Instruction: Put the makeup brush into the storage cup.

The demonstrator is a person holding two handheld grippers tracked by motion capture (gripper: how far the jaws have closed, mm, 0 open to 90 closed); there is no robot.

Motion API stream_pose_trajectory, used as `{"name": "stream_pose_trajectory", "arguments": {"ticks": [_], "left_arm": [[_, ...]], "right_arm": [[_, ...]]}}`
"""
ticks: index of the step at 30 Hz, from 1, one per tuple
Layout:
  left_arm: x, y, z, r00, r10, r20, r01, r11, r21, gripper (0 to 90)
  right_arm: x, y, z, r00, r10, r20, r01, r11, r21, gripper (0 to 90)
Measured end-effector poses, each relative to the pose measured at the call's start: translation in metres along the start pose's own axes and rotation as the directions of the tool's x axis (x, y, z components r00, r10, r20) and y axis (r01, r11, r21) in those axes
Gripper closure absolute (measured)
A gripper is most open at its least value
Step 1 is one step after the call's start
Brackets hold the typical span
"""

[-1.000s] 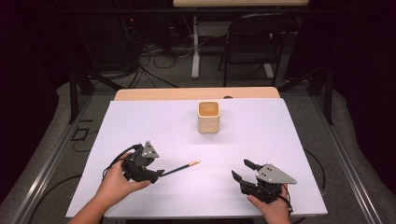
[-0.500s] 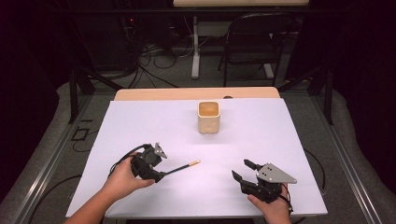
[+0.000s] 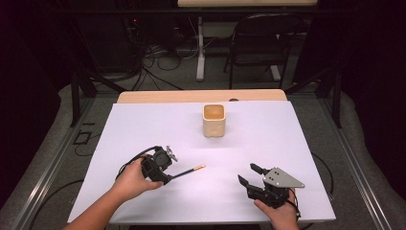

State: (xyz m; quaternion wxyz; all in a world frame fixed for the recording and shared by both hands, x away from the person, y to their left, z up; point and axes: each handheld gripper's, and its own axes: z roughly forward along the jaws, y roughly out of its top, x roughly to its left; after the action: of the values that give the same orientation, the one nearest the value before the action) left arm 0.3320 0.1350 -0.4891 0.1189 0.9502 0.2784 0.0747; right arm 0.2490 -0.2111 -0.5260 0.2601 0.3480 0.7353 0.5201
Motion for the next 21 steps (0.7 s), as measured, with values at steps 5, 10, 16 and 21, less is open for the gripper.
{"name": "stream_pose_trajectory", "arguments": {"ticks": [5, 10, 16, 21], "left_arm": [[0.000, 0.003, 0.007, 0.9999, 0.012, 0.005, -0.012, 0.9994, 0.032, 60.8], [0.000, 0.007, 0.013, 0.9997, 0.022, 0.012, -0.023, 0.9979, 0.060, 63.5], [-0.001, 0.011, 0.019, 0.9990, 0.041, 0.020, -0.042, 0.9953, 0.087, 65.8], [-0.002, 0.020, 0.020, 0.9978, 0.066, 0.009, -0.067, 0.9925, 0.102, 66.6]], "right_arm": [[-0.001, 0.000, 0.000, 1.0000, 0.003, 0.001, -0.003, 1.0000, 0.007, 40.0], [-0.001, 0.000, 0.000, 1.0000, 0.005, -0.002, -0.005, 0.9999, 0.011, 40.0], [-0.002, 0.000, 0.000, 1.0000, 0.008, -0.003, -0.008, 0.9998, 0.017, 40.1], [-0.002, 0.000, 0.000, 0.9999, 0.009, -0.005, -0.009, 0.9997, 0.021, 40.1]]}}
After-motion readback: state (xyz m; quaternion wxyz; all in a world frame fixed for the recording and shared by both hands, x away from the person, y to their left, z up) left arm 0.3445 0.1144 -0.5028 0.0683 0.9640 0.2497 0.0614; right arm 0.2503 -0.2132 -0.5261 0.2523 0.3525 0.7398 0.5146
